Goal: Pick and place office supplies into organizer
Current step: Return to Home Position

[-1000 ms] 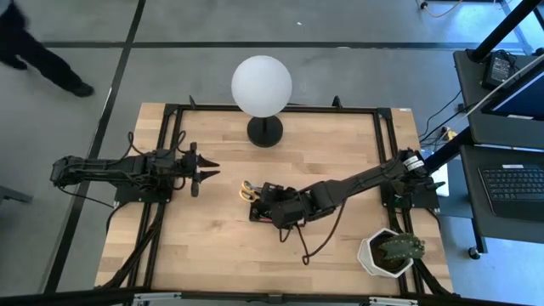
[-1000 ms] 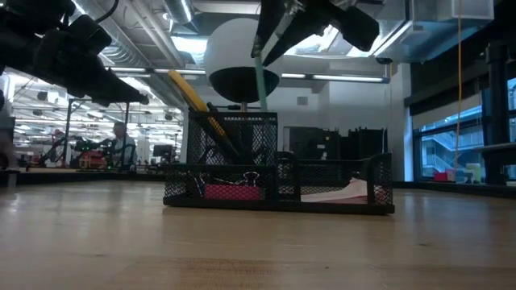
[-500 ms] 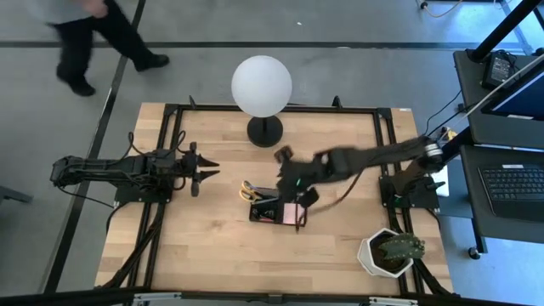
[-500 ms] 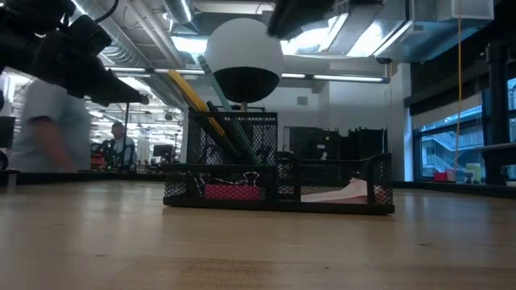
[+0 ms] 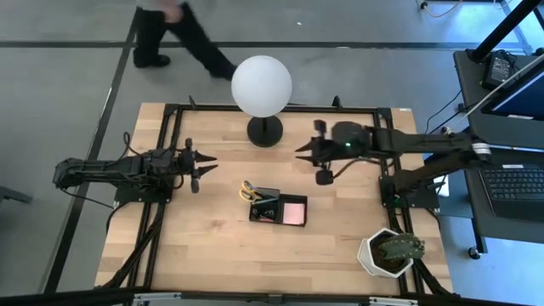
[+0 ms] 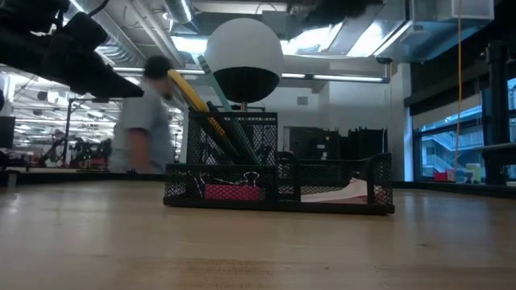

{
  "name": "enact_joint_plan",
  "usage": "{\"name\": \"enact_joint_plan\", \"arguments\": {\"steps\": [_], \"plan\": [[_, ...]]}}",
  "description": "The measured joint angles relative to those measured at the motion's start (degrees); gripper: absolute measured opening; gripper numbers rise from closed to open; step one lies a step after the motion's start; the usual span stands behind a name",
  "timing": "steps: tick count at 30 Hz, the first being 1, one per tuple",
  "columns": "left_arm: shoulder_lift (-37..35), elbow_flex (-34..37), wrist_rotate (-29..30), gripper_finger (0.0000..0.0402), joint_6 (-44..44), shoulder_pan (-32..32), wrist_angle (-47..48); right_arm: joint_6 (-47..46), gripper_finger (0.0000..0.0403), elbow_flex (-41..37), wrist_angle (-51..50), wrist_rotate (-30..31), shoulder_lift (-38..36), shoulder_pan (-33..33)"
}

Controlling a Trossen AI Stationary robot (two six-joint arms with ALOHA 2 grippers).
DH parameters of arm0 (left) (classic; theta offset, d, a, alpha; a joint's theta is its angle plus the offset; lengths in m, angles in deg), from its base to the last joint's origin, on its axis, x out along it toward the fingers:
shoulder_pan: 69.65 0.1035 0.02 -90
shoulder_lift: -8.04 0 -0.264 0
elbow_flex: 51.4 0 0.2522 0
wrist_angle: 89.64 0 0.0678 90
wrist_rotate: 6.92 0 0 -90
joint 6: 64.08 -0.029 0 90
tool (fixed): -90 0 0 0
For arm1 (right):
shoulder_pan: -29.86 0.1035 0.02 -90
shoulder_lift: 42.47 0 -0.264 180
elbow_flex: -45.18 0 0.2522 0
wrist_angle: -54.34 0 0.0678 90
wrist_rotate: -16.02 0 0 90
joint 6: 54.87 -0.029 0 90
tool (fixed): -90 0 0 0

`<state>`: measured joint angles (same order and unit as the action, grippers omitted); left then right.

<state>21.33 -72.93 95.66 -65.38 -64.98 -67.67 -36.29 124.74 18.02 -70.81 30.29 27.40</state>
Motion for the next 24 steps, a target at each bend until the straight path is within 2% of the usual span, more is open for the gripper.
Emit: {"name": "enact_joint_plan", "arguments": {"steps": [4, 13, 18, 24], "plan": [[-2.2, 0.0, 0.7, 0.0102, 0.0, 0.0, 2.4, -3.3, 0.0081, -13.2, 11.0, 0.2, -8.0, -0.2], [-9.3, 0.0, 4.6, 0.0102, -3.0, 0.0, 3.8, -6.5, 0.0081, -34.4, 26.7, 0.1, -25.6, -0.6], [-13.3, 0.0, 7.2, 0.0102, -2.4, 0.0, 7.6, -9.5, 0.0081, -43.5, 29.2, 6.3, -32.8, -3.4], [-13.3, 0.0, 10.5, 0.0102, -1.4, 0.0, 8.3, -10.4, 0.0081, -51.5, 33.9, 6.8, -39.2, -7.6]]}}
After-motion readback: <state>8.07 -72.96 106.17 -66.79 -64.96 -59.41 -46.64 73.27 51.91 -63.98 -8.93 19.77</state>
